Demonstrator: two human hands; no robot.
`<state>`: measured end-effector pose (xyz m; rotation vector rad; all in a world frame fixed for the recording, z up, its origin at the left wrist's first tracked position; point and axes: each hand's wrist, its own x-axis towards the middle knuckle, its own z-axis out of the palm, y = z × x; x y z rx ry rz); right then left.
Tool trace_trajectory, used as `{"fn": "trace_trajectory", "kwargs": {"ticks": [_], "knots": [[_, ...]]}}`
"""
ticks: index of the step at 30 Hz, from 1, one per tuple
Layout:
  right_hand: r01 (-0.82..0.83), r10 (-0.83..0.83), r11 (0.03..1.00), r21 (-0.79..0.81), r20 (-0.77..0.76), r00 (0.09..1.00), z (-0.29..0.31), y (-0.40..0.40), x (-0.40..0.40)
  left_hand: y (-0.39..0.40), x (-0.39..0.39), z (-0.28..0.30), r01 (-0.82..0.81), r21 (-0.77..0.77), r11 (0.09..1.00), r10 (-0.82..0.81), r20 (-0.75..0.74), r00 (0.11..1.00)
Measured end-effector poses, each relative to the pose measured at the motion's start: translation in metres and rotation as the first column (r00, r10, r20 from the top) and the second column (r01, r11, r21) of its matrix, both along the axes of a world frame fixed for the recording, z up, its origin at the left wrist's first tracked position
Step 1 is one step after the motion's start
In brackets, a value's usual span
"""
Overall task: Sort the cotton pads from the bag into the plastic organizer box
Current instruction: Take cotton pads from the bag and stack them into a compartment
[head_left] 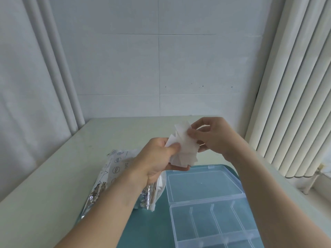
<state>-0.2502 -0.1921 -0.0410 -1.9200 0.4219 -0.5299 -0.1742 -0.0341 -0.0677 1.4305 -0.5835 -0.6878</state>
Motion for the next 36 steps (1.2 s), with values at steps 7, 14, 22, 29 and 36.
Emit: {"fn": "trace_trajectory", "kwargs": {"ticks": [7,14,22,29,36], "knots": [[0.064,-0.055,0.996,-0.069,0.124,0.991,-0.003,0.002,0.005,-0.006,0.003,-0.003,0.010,-0.085,0.996,-0.034,-0.292,0.956],[0.228,-0.222,0.974,-0.003,0.220,0.950,0.004,0.009,-0.001,-0.006,0.009,-0.007,-0.044,-0.211,0.976,-0.052,-0.426,0.903],[-0.028,0.026,0.998,-0.058,-0.036,0.999,0.012,0.022,-0.008,-0.009,0.010,-0.006,-0.225,-0.224,0.948,0.142,-0.336,0.931],[-0.049,0.034,0.990,-0.130,-0.120,0.992,0.008,0.030,-0.007,-0.009,0.009,-0.007,-0.210,-0.226,0.951,0.124,-0.344,0.931],[-0.084,0.038,0.948,-0.306,-0.156,0.987,0.006,0.044,-0.004,-0.011,0.006,-0.007,-0.229,-0.302,0.925,0.152,-0.258,0.954]]}}
